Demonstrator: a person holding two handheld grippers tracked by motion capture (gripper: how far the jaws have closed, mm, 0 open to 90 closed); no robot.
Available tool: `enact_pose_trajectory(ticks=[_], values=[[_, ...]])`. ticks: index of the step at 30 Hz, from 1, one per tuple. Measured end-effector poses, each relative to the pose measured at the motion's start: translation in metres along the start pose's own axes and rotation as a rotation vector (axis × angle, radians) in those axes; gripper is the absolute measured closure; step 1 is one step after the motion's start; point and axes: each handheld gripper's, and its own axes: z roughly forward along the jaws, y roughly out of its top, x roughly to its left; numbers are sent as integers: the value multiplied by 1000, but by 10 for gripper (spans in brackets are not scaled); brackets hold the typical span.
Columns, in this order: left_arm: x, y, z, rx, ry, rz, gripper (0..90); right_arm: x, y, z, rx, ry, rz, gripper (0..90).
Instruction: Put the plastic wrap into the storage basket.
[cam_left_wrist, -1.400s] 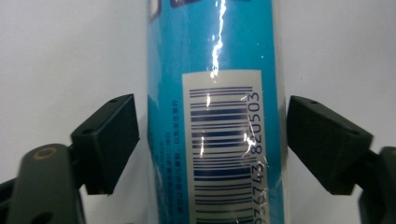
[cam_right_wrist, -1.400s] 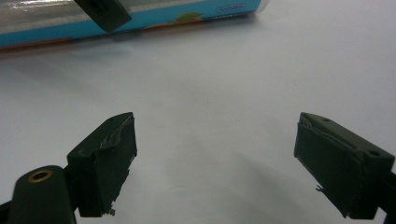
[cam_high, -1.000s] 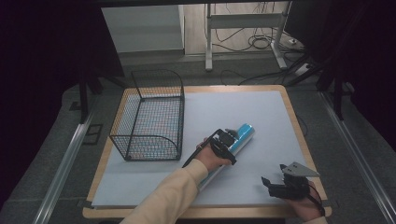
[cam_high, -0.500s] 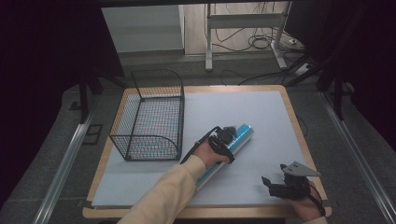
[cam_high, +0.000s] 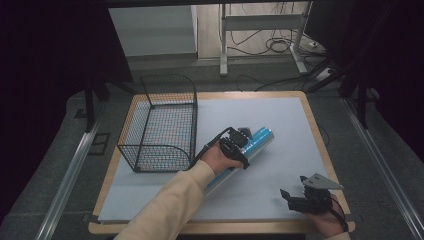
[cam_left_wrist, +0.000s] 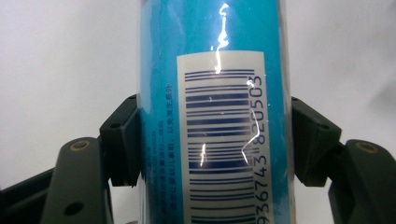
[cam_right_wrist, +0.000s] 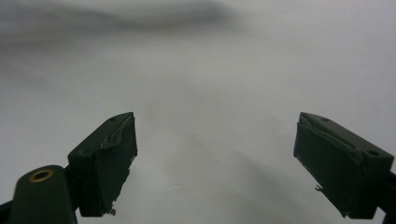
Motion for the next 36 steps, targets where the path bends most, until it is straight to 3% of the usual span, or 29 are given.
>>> enact_pose_trajectory(ticks=[10, 36], values=[[0, 2, -19, -52, 0, 6, 319, 0, 0, 0, 2, -1, -1, 139], [6, 15, -62, -120, 15, 17, 319, -1, 0, 0, 5, -10, 1, 142]])
